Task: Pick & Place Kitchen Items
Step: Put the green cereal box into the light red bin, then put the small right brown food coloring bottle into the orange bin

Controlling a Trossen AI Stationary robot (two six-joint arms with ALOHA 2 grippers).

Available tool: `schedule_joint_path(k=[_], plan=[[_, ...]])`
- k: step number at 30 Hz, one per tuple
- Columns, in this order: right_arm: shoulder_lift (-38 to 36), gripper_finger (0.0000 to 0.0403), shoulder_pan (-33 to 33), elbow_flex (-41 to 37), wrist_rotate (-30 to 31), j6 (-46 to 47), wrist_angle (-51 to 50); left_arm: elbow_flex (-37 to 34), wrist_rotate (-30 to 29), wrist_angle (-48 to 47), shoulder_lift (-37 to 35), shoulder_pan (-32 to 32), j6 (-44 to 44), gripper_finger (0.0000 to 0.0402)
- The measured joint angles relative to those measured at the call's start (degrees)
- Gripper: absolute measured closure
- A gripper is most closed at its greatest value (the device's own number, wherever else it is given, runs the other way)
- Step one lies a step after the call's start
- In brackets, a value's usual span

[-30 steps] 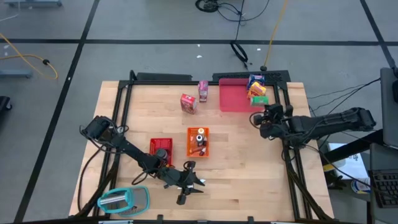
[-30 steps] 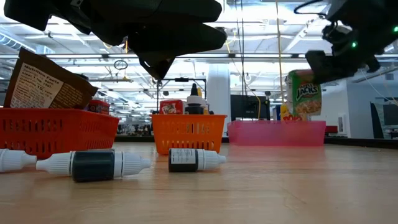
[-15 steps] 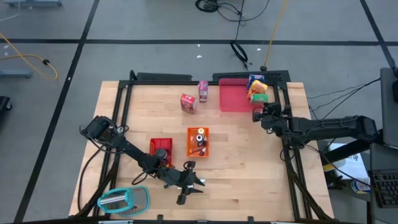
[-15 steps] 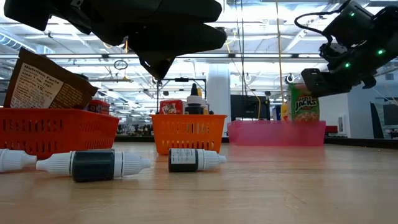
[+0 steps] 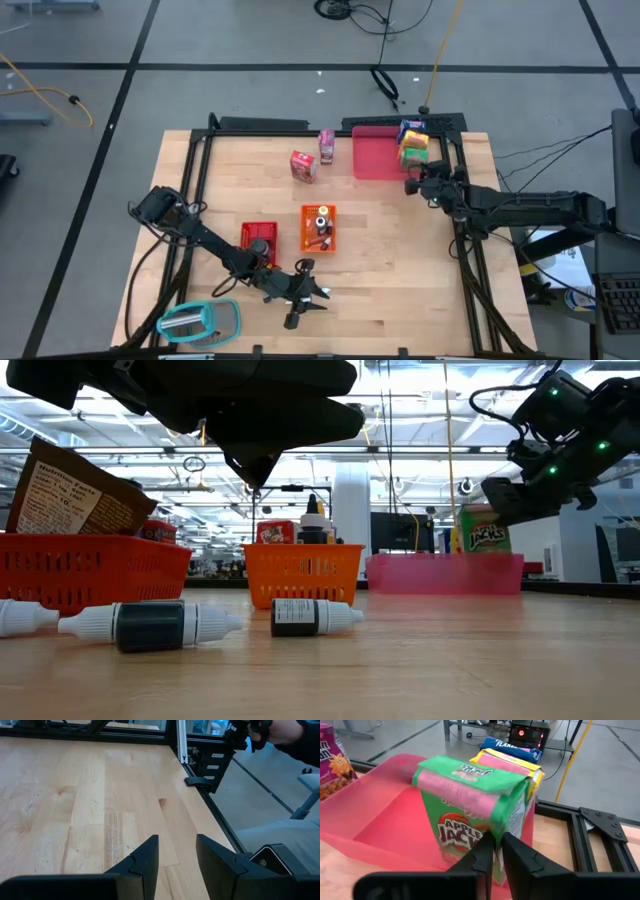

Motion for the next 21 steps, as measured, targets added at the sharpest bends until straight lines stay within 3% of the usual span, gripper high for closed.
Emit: schedule_joint_path(k=[13, 21], plan=[[-0.05, 0.0286, -0.57, 0.0, -0.11, -0.46, 0.01, 0.0, -0.02, 0.02, 0.01, 0.0, -0.13, 0.0268], [-2.19, 0.0274, 2.23, 0.0, -0.07, -8.51, 7.18, 0.0, -0.02, 0.0, 0.01, 0.04, -0.13, 0.0268]])
